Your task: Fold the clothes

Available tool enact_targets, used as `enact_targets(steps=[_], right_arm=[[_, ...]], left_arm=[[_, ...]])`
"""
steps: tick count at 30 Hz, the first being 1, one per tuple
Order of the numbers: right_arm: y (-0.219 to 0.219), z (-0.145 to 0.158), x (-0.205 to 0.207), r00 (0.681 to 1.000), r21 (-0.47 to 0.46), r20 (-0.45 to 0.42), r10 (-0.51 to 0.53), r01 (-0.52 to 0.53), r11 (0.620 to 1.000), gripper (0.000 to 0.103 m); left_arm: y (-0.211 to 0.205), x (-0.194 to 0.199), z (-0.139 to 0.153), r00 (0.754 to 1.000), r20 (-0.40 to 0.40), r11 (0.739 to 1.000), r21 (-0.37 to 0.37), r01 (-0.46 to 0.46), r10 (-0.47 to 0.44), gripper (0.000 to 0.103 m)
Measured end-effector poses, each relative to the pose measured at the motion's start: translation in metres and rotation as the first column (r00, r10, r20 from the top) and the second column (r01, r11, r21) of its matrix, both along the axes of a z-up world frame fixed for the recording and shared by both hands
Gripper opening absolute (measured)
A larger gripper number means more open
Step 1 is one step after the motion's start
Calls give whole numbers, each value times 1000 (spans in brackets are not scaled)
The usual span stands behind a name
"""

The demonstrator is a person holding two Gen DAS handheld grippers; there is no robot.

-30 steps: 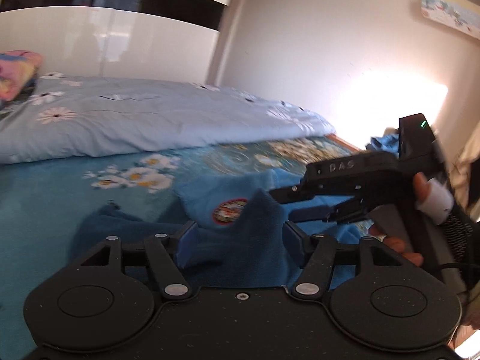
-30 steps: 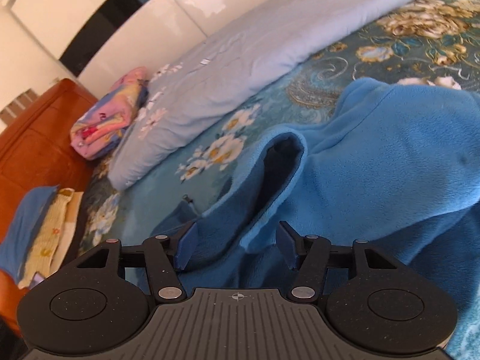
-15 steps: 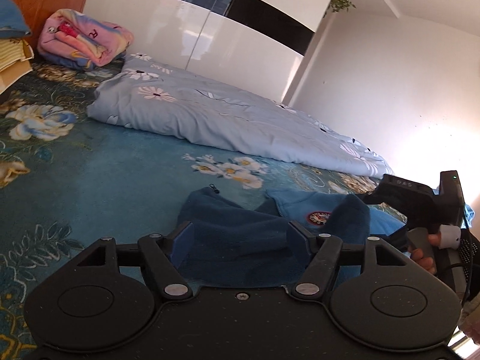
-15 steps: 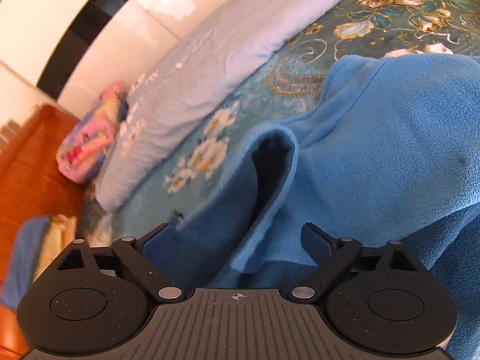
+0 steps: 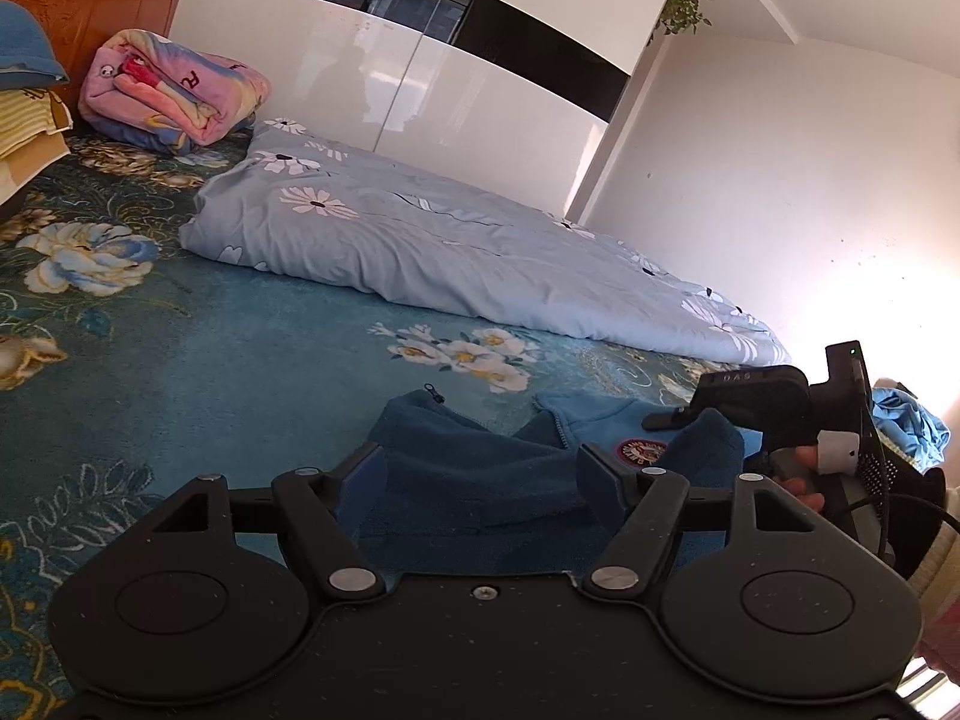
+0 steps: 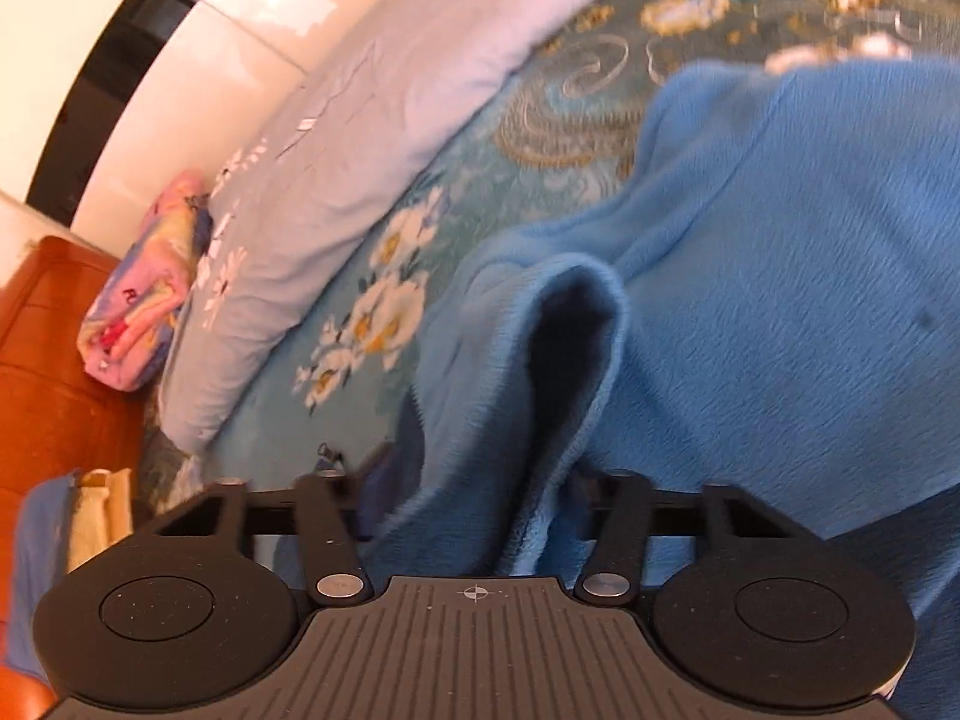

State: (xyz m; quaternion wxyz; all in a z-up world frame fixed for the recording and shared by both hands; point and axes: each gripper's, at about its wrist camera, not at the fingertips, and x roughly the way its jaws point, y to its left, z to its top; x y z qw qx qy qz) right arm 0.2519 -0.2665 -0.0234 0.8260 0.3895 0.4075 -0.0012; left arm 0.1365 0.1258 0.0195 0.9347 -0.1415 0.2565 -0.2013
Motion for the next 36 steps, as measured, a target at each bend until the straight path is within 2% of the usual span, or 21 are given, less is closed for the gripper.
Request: enact_targets(steps=[1, 6, 10, 12, 17, 20, 23, 27, 31, 36], right_arm=[[-2, 4, -1, 1000, 7, 18, 1, -2, 1000, 14], [-15, 23, -8, 994, 39, 110, 6, -11, 999, 9], [-41, 83, -18, 966, 23, 259, 8, -15, 1000, 9], [-48, 120, -20, 946, -18, 322, 24, -20, 1000, 9], [-43, 204, -10, 894, -96, 438, 89, -52, 994, 9], [-20, 244, -2, 858, -111, 489, 158, -119, 987, 9], [20, 279, 6, 806, -110, 540, 244, -220, 969, 9], [69, 326, 11, 716, -67, 620, 321, -360, 931, 9], [86, 376, 1, 616, -35, 714, 333, -443, 896, 9], [43, 393, -12, 602, -43, 743, 293, -393, 919, 9]], left_arm=[[2, -1, 0, 1000, 1, 1000, 1, -6, 6, 68], [13, -4, 3, 999, 8, 999, -6, -38, 38, 69], [17, -2, 3, 998, 8, 998, -29, -59, 60, 70], [17, -2, 4, 998, 12, 998, -40, -57, 57, 70], [17, -6, 11, 998, 33, 997, -63, -53, 55, 70], [22, -12, 18, 996, 50, 996, -70, -64, 68, 71], [32, -21, 29, 992, 76, 992, -78, -94, 100, 71], [54, -36, 49, 979, 119, 985, -70, -159, 167, 74], [77, -51, 63, 961, 153, 973, -59, -225, 231, 75], [91, -58, 71, 945, 169, 960, -72, -270, 279, 75]])
